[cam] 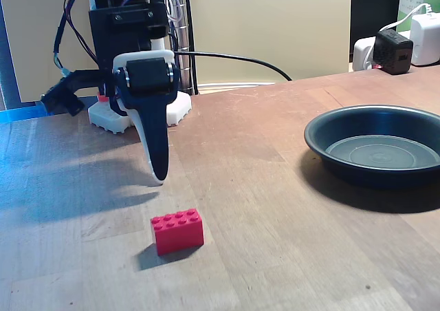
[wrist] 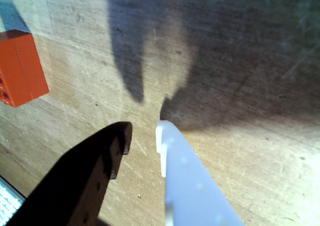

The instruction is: Grasp a lego block and put it in the bin.

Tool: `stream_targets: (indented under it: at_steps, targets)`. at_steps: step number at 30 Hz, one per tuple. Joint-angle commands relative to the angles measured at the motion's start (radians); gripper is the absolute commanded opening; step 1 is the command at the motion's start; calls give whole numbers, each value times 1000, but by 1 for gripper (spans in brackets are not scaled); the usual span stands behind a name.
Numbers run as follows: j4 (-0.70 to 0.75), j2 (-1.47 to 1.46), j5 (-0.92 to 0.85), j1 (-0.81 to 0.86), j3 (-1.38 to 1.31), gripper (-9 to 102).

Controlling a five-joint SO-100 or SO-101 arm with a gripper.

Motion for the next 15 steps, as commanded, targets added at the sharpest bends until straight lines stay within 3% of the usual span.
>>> stream_targets:
  at_steps: [1, 15]
  targets:
    - [-6, 3, 0, -2, 51, 1]
    - [5, 3, -5, -3, -48, 1]
